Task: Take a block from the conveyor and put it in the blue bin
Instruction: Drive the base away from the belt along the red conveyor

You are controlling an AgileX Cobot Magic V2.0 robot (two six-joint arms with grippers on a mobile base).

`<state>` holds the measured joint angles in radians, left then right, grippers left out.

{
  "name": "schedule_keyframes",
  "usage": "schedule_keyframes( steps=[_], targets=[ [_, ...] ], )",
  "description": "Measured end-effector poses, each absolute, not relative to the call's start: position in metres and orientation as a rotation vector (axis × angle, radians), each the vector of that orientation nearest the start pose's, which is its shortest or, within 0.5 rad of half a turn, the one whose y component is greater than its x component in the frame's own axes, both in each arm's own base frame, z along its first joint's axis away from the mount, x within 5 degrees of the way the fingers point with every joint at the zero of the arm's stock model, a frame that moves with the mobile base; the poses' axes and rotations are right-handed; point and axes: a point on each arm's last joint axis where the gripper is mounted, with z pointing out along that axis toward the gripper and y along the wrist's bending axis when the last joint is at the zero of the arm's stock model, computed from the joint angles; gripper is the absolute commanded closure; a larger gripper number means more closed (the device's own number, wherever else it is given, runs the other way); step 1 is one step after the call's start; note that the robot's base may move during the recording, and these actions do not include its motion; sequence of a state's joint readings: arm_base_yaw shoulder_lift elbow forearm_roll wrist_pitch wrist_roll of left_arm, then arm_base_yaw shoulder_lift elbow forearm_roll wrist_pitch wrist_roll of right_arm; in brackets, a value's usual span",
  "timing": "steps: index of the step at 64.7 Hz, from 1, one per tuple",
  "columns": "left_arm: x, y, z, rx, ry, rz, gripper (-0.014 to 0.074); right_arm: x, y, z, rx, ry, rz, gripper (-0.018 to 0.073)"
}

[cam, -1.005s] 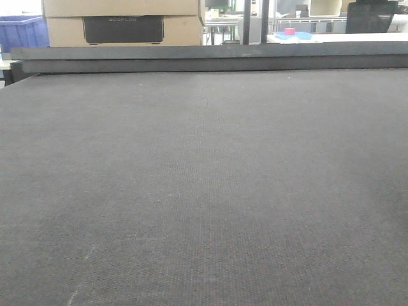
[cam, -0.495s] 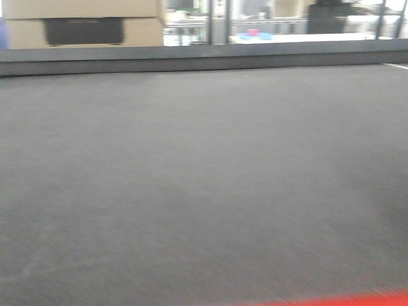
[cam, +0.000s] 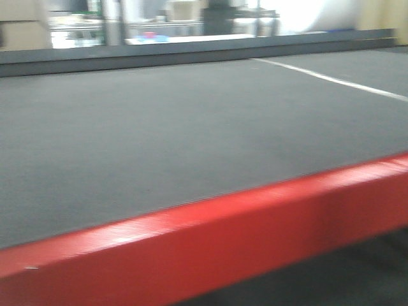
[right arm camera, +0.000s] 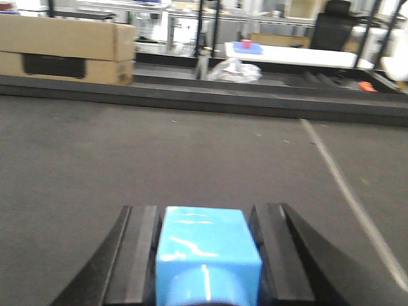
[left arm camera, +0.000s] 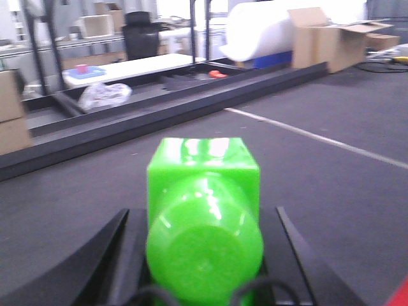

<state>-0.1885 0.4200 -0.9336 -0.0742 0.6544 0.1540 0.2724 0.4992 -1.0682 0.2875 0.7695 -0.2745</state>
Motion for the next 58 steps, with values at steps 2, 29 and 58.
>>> schedule_keyframes(
  steps=[2, 29, 58],
  targets=[
    [0.0415, -0.0121, 0.4285, 0.264, 1.603, -0.109, 0.0707, 0.0382, 0.0293, 0.4542, -0.429, 1.615, 0.322, 0.0721],
    [0.0416, -0.0121, 0.4286, 0.263, 1.601, -0.109, 0.0707, 0.0382, 0.0293, 0.4542, -0.429, 1.615, 0.322, 0.0721],
    [0.0416, -0.0121, 0.4286, 0.263, 1.601, -0.109, 0.0707, 0.0382, 0.0293, 0.4542, -0.429, 1.615, 0.322, 0.0721]
  ],
)
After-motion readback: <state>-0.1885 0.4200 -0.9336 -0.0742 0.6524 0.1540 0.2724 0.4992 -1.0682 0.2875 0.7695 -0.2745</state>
